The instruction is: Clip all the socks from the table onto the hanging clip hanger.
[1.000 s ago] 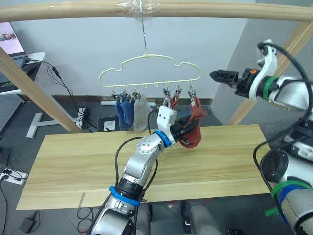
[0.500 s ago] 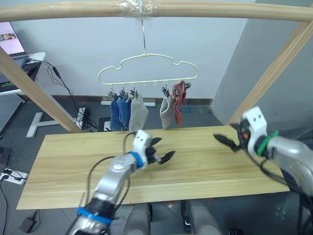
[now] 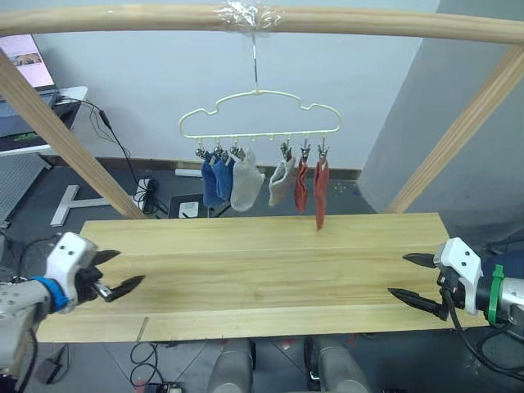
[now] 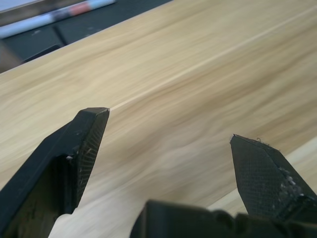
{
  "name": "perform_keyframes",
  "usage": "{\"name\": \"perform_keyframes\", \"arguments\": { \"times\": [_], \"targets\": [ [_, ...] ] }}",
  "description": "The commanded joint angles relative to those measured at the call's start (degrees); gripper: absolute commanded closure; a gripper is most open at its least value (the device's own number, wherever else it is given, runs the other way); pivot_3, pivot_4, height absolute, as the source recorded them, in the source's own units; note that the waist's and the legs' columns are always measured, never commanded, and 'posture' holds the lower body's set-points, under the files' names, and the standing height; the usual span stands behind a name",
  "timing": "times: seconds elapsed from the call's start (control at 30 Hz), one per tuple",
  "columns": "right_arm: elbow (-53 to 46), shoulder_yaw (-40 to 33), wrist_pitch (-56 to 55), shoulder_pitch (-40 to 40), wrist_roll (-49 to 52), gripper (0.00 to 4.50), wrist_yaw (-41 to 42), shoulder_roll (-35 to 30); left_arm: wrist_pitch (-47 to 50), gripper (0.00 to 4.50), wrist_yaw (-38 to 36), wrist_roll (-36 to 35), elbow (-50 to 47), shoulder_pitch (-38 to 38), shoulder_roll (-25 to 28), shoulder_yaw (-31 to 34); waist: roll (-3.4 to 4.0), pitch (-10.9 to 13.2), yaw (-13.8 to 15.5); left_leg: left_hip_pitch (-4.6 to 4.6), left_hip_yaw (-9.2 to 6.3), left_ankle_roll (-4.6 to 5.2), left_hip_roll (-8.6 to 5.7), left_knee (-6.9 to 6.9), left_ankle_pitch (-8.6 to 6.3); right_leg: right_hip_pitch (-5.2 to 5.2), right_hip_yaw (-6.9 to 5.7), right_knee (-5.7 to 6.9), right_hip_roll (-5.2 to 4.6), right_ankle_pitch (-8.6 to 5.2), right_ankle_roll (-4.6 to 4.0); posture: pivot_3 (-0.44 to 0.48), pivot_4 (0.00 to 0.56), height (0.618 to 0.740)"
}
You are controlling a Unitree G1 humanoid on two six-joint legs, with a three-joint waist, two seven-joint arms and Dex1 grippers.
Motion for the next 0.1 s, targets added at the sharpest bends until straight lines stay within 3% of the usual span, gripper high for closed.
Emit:
{"name": "perform_keyframes", "arguments": {
  "times": [0.03, 0.1],
  "targets": [
    [0.9, 0.3, 0.4, -3.3, 0.1, 0.00, -1.0, 2.7, -3.1, 0.04, 0.8, 0.0, 4.9, -4.2, -0.3, 1.4, -0.14, -0.2, 0.5, -0.02, -0.02, 0.00, -0.01, -0.03, 0.00, 0.08, -0.10, -0.27, 0.02, 0.10, 0.15, 0.145, 0.139, 0.740],
    [1.1, 0.8, 0.8, -4.5, -0.2, 0.00, -1.5, 3.9, -2.6, 0.04, 1.0, -0.5, 5.5, -6.2, -1.3, 0.8, -0.25, -0.3, 0.9, -0.08, -0.02, 0.00, -0.01, -0.06, 0.00, 0.08, -0.10, -0.36, 0.01, 0.18, 0.28, 0.145, 0.127, 0.740]
  ]
}}
